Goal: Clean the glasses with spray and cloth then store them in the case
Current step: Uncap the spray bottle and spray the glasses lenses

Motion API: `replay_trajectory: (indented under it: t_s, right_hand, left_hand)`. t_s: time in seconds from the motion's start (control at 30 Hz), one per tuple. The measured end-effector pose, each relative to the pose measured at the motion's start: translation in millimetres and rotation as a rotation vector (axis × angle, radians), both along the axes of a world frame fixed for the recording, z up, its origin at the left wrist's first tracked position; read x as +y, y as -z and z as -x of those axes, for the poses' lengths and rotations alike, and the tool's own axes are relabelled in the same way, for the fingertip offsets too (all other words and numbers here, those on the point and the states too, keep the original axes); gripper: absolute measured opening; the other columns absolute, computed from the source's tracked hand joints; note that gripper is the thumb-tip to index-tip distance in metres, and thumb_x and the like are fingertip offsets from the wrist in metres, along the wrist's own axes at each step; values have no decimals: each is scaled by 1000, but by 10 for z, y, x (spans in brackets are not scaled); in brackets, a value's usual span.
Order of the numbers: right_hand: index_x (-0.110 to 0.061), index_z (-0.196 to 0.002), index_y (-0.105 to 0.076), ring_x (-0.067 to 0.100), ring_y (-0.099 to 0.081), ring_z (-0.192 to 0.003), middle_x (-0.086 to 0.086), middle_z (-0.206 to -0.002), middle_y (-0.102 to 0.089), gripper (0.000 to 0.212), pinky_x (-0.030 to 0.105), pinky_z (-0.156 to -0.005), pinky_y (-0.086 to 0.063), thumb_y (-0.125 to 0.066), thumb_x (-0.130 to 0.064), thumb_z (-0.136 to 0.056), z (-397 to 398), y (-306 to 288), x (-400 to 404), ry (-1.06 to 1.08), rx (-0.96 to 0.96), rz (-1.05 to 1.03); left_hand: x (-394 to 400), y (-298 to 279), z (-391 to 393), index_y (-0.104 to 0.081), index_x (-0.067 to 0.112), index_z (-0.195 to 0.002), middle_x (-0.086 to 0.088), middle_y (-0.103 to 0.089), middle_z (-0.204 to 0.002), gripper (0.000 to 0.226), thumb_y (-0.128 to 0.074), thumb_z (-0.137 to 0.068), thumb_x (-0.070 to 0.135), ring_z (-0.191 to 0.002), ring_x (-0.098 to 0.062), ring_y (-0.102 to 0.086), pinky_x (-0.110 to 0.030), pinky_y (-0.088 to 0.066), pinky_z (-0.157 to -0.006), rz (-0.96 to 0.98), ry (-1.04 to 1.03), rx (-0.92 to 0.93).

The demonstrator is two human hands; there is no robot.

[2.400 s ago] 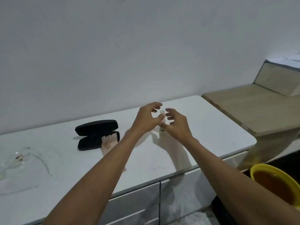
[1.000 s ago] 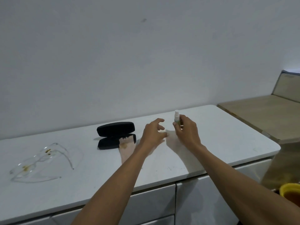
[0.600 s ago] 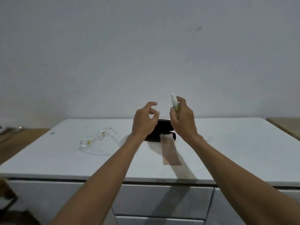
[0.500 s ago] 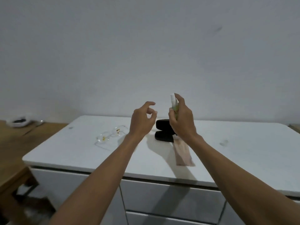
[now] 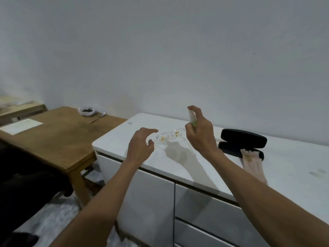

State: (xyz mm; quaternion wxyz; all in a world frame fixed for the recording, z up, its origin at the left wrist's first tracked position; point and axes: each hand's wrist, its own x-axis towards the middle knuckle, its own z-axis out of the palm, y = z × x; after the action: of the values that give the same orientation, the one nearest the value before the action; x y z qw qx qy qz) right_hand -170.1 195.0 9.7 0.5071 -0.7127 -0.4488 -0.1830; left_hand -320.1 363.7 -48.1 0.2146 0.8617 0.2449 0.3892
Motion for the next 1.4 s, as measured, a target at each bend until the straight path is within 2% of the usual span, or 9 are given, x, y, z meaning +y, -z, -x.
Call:
replay_trajectory:
  t_s: [0.1,0.23,0.37,0.63,0.73,0.83,1.03,1.23,1.4]
  right_hand:
    - [-22,-131,-52,6,-46,-51,-9,-58,-44,40,18,-55,-28,-52,-8,-94,29,39,75,-1,-5,1]
    - [-24,-134,-52,5,-47,-52,-10,-56,-44,40,25,-59,-30,-51,-10,-96,-1,75,82,6,-14,20]
    - [-26,-137,-53,6,-46,-53,-9,-55,-42,44,19,-57,-30,-52,-9,-96,-62,84,23,3,-32,33]
    - [-27,-138,-52,11,-42,-48,-6,-51,-40,45,21,-54,-31,-51,-9,-97,-240,128,-115,25,-4,34]
    - [-26,-138,-52,12,-42,-49,-1,-51,-42,44,29,-57,-33,-50,-9,-98,-312,149,-172,73,22,12]
    - [-28,-138,-52,14,-44,-49,-5,-49,-40,43,32,-59,-37,-48,-12,-98,-385,204,-249,155,97,-56]
    - [-28,-137,-53,16,-45,-51,-5,-50,-41,41,35,-62,-43,-50,-14,-99,-432,388,-393,199,147,-62]
    - [-28,-138,-58,4,-49,-57,-11,-56,-45,41,30,-64,-40,-58,-18,-99,-277,379,-296,83,36,25]
    - [-29,-145,-54,7,-47,-60,-14,-65,-46,46,25,-66,-35,-56,-17,-101,-200,266,-141,32,-48,39]
  left_hand:
    - [63,94,42,-68,32,-128,2,-59,-122,48,-67,-87,8,-112,-19,-58,-30,-48,-90,-16,14,130]
    - [83,136,-57,-67,29,-131,-2,-59,-126,43,-70,-90,15,-113,-23,-60,-37,-52,-90,-83,22,223]
    - [79,157,-185,-68,23,-131,-5,-64,-129,39,-67,-93,10,-115,-26,-62,-36,-50,-96,-85,23,220]
    - [104,160,-349,-78,7,-104,-14,-77,-96,20,-66,-90,-1,-86,-36,-71,-42,-58,-78,-161,-21,49]
    - [85,95,-389,-79,5,-98,-12,-78,-89,16,-68,-88,-3,-80,-29,-72,-35,-57,-75,-90,-56,-91]
    - [69,6,-414,-79,7,-92,-10,-77,-81,15,-71,-85,-4,-76,-24,-72,-27,-54,-72,122,-102,-224]
    - [36,-216,-450,-75,9,-86,-11,-74,-72,12,-75,-83,-2,-69,-28,-73,-36,-61,-70,438,-111,-435]
    - [-67,-431,-456,-72,2,-86,-16,-72,-68,7,-71,-82,-3,-58,-23,-69,-28,-57,-63,470,-74,-496]
    - [-127,-522,-455,-73,3,-86,-14,-71,-64,7,-72,-82,-3,-54,-20,-66,-39,-61,-71,504,-12,-519]
